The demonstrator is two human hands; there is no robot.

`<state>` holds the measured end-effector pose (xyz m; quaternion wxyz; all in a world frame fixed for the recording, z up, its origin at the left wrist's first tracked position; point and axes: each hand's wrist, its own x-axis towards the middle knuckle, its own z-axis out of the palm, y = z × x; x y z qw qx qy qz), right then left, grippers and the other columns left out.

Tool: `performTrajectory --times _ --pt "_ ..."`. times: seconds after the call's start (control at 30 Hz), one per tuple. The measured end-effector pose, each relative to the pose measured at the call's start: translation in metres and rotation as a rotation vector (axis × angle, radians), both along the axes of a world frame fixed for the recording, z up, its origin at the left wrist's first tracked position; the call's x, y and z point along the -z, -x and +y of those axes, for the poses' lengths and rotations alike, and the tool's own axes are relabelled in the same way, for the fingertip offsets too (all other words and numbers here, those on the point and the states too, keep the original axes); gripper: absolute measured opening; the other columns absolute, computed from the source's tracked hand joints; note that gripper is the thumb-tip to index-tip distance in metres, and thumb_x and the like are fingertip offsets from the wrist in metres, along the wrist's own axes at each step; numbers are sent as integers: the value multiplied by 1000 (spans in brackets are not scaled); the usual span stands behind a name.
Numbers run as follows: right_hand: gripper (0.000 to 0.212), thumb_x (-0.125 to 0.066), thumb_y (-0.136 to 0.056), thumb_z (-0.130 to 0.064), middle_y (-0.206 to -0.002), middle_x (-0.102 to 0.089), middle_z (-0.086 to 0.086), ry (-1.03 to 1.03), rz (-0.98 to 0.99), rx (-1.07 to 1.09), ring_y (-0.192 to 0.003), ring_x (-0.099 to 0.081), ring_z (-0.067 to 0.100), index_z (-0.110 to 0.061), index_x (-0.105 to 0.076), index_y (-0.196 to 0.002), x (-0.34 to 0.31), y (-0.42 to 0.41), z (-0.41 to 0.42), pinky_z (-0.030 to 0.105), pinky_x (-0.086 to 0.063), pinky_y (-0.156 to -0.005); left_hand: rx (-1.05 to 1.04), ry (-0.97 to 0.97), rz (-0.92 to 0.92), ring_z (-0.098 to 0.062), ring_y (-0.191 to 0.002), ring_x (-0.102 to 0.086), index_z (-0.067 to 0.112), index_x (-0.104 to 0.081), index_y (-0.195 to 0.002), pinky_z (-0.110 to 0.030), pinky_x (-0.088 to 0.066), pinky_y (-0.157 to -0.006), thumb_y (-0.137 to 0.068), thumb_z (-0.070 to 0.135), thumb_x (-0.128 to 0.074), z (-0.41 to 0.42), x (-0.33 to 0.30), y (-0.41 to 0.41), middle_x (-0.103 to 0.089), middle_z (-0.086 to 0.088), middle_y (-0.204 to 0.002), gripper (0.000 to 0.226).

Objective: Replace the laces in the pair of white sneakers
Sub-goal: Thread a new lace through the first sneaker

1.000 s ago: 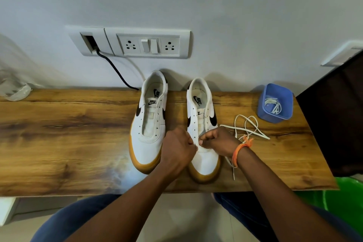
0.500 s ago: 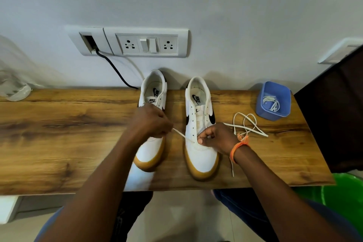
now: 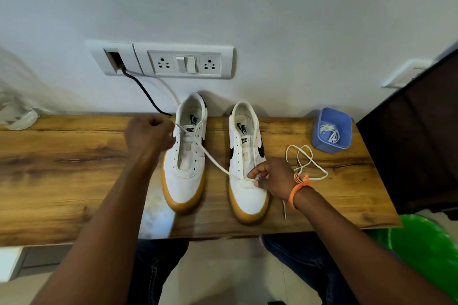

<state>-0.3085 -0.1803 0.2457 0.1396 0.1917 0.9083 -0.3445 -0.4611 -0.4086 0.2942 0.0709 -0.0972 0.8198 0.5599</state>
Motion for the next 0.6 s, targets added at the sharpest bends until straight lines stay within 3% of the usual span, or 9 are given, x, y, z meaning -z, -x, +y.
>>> performTrajectory --times 0.1,0.17,0.23,0.37,0.5,0.6 --pt "27 -76 -81 -8 -106 -70 2 -32 -27 -39 -90 -59 10 -14 -76 -107 -4 -2 -2 17 -40 -78 261 158 -166 -32 -61 -72 3 -68 -73 -47 -62 -66 -84 12 -74 11 12 -23 -70 -22 -68 15" --pt "27 -76 -81 -9 -110 -70 3 -49 -34 -48 -96 -61 14 -15 -75 -107 -4 -1 -5 17 -40 -79 410 247 -268 -29 -58 -72 0 -69 -75 -41 -62 -58 -86 18 -74 22 18 -46 -71 -16 -66 22" --pt "25 -76 -82 -11 -111 -70 4 -75 -30 -41 -99 -63 17 -16 -76 -106 -3 0 -6 19 -43 -82 458 164 -395 -24 -52 -68 -1 -69 -75 -32 -57 -48 -86 24 -75 36 26 -72 -70 -14 -63 27" --pt "19 -77 -81 -14 -107 -70 2 -112 -24 -35 -95 -62 17 -19 -77 -100 1 4 -7 21 -42 -81 319 -30 -470 -24 -54 -70 0 -67 -83 -32 -58 -49 -83 24 -79 65 46 -112 -70 -16 -68 27" --pt "18 -80 -79 -19 -107 -70 2 -140 -67 -82 -89 -64 17 -20 -78 -97 1 13 -9 23 -44 -75 127 -98 -411 -18 -57 -70 3 -69 -86 -25 -57 -49 -85 17 -78 76 59 -118 -71 -11 -71 16" --pt "17 -79 -80 -19 -106 -71 2 -157 -83 -100 -89 -66 18 -18 -78 -97 0 15 -7 22 -46 -74 120 -87 -379 -17 -60 -71 6 -71 -84 -20 -54 -49 -85 16 -77 78 62 -117 -73 -8 -74 11"
